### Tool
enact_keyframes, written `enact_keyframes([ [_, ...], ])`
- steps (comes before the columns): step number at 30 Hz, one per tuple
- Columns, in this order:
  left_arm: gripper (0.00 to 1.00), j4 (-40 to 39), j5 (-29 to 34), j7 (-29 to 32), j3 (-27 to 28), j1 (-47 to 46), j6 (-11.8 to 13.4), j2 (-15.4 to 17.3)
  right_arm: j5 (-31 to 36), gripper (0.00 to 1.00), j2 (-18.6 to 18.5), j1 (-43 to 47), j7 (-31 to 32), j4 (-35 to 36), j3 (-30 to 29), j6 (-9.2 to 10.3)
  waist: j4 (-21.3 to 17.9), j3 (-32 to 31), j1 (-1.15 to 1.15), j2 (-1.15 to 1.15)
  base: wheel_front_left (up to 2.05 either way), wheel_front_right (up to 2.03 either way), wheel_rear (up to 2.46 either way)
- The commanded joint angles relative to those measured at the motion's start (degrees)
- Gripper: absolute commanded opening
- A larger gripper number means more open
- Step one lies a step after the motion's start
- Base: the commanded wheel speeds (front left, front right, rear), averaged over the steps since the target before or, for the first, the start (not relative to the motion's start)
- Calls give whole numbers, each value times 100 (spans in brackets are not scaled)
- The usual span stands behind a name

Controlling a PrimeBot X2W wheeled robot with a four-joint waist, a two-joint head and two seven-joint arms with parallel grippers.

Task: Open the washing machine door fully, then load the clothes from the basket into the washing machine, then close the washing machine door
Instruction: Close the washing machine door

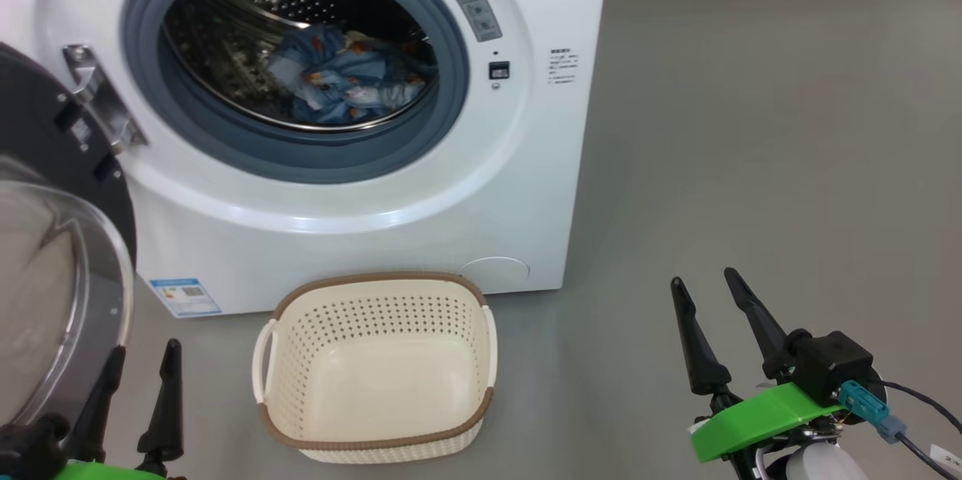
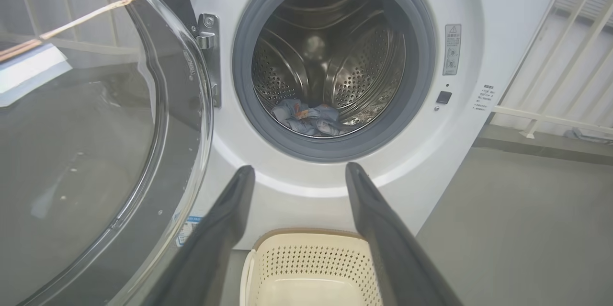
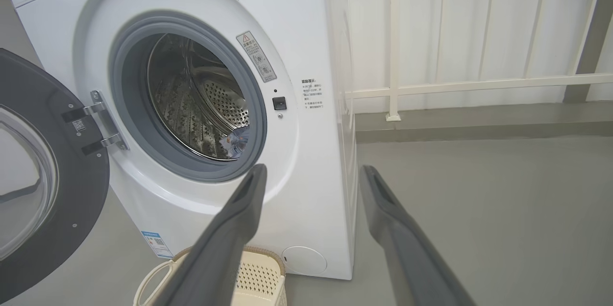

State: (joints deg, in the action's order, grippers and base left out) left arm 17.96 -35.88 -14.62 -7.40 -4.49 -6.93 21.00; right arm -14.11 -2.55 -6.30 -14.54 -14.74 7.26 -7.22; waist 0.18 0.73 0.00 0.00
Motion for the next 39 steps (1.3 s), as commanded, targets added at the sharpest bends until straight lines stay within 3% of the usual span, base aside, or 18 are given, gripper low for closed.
enact_keyframes([
  [1, 100, -62, 62, -38, 204, -303, 49, 184, 22, 100, -32, -105, -46, 102, 148, -26, 92, 0, 0, 0, 0, 0, 0],
  [28, 100, 86, 125, -30, 178, -380, 295, 153, -75, 100, -32, -270, -46, -133, 162, -26, 1693, -162, 0, 0, 0, 0, 0],
  [39, 100, 121, 111, -27, 202, -413, 382, 183, -93, 100, -32, -331, -46, -169, 186, -26, 2173, -124, 0, 0, 0, 0, 0],
])
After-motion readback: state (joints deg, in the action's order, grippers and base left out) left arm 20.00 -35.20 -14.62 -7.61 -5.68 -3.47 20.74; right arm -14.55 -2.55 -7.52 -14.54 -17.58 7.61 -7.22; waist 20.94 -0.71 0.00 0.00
